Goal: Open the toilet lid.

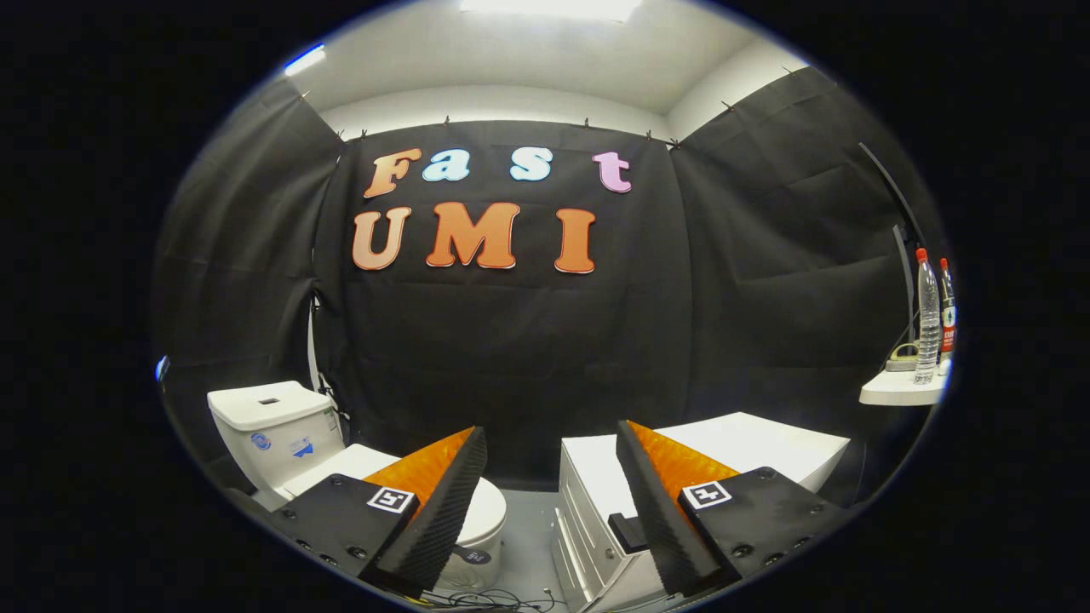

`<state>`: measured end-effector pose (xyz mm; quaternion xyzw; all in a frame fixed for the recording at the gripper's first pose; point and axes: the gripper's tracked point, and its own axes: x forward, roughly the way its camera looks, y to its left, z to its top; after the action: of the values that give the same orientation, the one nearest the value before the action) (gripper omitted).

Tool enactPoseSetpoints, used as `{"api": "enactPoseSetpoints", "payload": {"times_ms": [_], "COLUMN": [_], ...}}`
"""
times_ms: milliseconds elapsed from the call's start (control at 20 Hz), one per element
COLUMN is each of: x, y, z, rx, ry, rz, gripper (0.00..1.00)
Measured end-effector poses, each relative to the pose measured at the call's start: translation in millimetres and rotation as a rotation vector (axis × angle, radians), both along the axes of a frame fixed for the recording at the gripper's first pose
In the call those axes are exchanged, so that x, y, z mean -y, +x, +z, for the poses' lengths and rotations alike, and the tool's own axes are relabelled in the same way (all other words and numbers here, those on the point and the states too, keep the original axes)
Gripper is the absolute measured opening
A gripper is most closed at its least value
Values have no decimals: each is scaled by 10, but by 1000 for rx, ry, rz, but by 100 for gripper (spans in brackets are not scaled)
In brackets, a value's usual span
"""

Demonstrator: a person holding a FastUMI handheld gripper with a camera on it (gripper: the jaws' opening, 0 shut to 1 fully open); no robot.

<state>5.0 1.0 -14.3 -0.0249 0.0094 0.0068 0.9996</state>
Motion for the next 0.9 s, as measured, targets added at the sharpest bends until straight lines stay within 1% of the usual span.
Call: {"api": "enactPoseSetpoints", "payload": {"times_ms": [900], "x": [-2], "y": [1], "z": [7], "rx": [3], "ry": [-3], "rz": [1], "gripper": [98]}}
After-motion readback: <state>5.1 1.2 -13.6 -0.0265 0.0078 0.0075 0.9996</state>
